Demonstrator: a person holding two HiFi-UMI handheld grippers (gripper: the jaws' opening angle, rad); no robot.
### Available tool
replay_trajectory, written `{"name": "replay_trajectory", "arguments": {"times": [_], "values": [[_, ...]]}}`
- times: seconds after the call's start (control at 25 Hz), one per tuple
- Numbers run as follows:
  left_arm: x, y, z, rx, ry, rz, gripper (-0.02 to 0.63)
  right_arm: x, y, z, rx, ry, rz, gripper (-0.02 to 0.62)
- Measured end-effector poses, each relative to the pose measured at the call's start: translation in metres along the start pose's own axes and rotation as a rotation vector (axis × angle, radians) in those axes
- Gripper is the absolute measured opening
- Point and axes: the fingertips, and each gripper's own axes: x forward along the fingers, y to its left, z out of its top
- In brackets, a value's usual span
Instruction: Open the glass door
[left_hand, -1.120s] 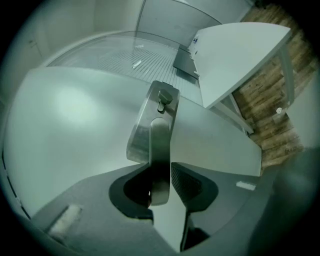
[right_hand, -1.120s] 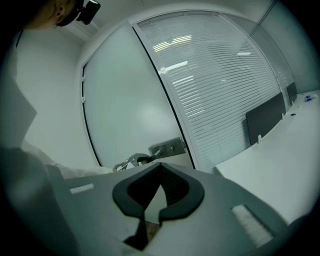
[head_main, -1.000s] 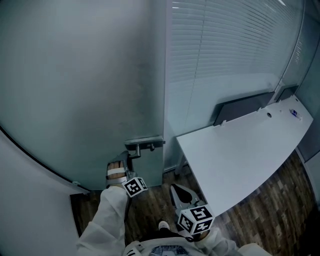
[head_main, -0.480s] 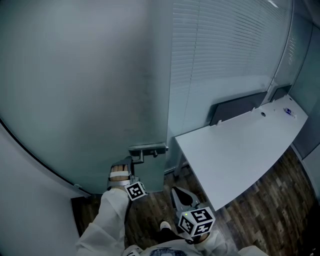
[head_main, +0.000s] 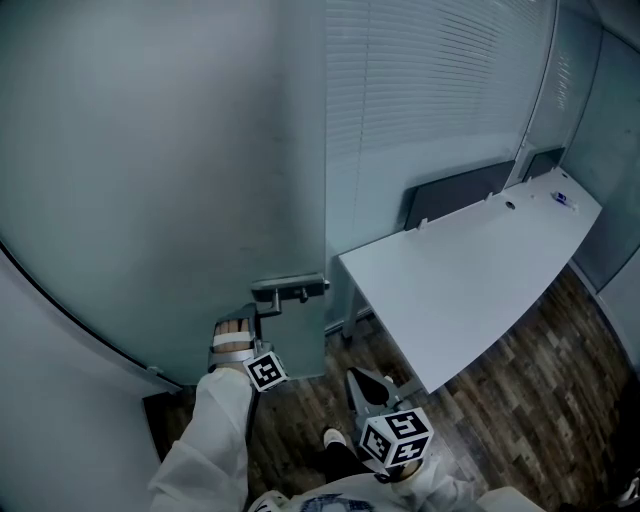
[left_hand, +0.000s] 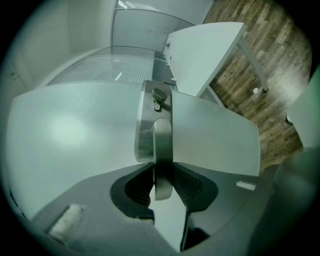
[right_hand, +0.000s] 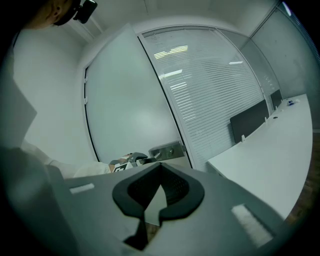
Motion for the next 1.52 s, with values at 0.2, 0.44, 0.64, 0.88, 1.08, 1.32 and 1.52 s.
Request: {"name": "replay_trajectory", "arguments": {"times": [0.2,0.44,0.64,0.88,1.08,1.32,1.52], "values": [[-0.052,0.005,-0.007,-0.121,-0.022,0.007,0.099,-0.021,0.018,-0.003,0.000,-0.006,0.006,0.003],[-0.146,0.000,-0.029,-0.632,-0.094,-0.038,0.003,-0.039,0.051,-0.019,0.001,0.004,0.037,0.003],[-0.235,-0.009,-0.037,-1.046,-0.189,-0.117,0.003,-0.064,0.074,-0.036,0.006,0.022,0.045,0.003],[-0.302,-0.019,-0.045,-1.287,-0.221,-0.158,0.003,-0.095,0.096,-0.055,0.007,0.045,0.052,0.003],[-0.329,-0.025,-0.056,-1.330,-0.216,-0.157,0.003,-0.111,0.110,-0.059,-0.011,0.039,0.060,0.003],[-0.348,-0.039,-0.051,-1.340,-0.180,-0.185,0.002,-0.123,0.114,-0.059,-0.031,0.058,0.074,0.003],[-0.355,-0.047,-0.041,-1.356,-0.169,-0.188,0.003,-0.127,0.109,-0.066,-0.025,0.081,0.087,0.003]]}}
